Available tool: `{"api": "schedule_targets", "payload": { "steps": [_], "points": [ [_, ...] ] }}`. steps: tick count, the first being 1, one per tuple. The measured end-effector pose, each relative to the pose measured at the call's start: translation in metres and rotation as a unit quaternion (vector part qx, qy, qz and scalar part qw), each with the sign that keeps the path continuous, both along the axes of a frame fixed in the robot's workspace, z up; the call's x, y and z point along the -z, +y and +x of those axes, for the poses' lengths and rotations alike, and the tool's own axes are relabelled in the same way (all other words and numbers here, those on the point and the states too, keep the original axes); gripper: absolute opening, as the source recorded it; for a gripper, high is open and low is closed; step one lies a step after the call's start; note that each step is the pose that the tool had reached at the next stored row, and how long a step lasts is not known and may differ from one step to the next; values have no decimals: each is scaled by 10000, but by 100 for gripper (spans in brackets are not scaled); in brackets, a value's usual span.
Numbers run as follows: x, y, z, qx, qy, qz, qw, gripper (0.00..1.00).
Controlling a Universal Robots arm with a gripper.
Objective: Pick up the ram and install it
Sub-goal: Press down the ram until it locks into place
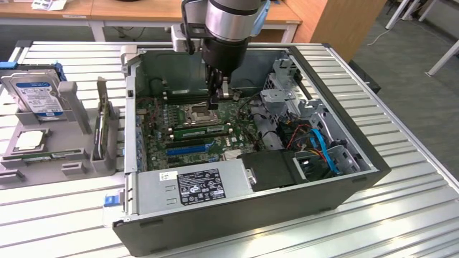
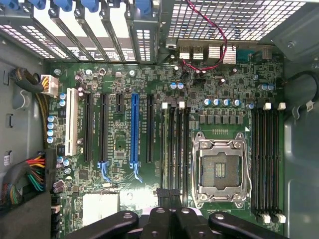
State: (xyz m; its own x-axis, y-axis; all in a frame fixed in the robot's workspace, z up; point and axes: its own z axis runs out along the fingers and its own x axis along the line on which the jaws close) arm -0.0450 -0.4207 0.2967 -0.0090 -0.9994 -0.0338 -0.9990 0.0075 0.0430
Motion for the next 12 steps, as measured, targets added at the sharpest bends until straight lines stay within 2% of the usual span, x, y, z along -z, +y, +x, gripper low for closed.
{"api": "schedule_targets", "payload": {
  "steps": [5, 12],
  "points": [
    [0, 0, 40, 1, 0, 0, 10000, 10],
    [0, 0, 187, 1, 2, 0, 10000, 10]
  ]
}}
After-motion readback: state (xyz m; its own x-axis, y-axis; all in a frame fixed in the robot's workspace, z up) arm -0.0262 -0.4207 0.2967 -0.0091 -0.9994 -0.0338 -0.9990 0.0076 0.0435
